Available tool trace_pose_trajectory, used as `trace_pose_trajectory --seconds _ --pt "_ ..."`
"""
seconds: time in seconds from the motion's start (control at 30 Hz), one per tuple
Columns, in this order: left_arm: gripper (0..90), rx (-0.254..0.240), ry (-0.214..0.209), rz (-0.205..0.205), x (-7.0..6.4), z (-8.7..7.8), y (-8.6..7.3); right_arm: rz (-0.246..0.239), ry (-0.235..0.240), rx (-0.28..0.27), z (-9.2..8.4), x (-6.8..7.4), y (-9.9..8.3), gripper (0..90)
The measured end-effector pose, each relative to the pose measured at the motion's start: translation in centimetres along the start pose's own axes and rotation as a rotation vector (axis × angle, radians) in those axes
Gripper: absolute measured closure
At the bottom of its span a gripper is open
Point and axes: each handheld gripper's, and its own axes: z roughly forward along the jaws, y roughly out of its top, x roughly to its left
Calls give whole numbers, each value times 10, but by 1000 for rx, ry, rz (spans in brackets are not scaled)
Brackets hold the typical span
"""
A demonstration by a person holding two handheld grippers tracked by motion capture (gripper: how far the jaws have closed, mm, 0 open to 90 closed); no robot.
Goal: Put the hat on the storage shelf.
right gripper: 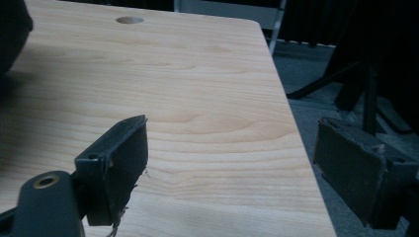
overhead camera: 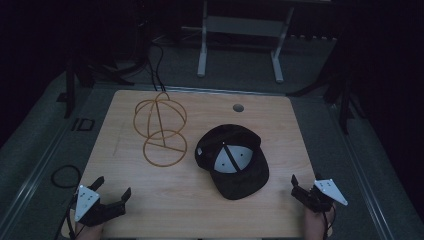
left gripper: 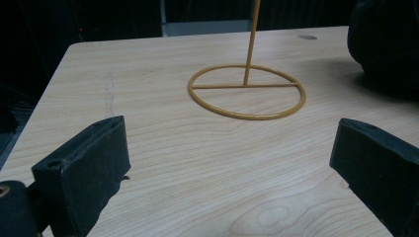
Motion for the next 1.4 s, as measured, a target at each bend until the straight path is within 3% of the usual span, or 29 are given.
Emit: trace_pose_trajectory --seconds 0.13,0.17,0.2,0.27,0.4,0.5,0.53,0.8,0.93,1.1,1.33,1.4 --pt "22 -9 -9 7 -3 1 1 -29 46 3 0 4 2 136" --pt "22 -13 -21 8 -5 1 1 -29 46 3 0 4 2 136" --pt "22 -16 -38 13 -7 1 2 -52 80 10 0 8 5 136" --pt "22 -21 -55 12 -9 1 2 -65 84 11 0 9 6 136" --pt "21 -30 -79 49 -14 0 3 -72 128 25 2 12 16 136" --pt "21 -24 -91 48 -16 1 3 -62 167 14 -2 13 32 142" --pt "22 3 -104 31 -17 2 4 -61 183 7 -3 12 36 143" --pt "21 31 -163 7 -22 1 6 -80 246 -20 -7 15 67 150" --pt "21 37 -179 15 -26 1 8 -92 289 -32 -7 18 82 136" --pt "22 57 -193 39 -32 0 10 -155 355 -37 -3 26 112 130" --pt "22 75 -199 47 -35 0 10 -161 411 -12 8 42 138 125" --pt "22 76 -191 56 -35 0 10 -172 451 -29 12 46 141 129"
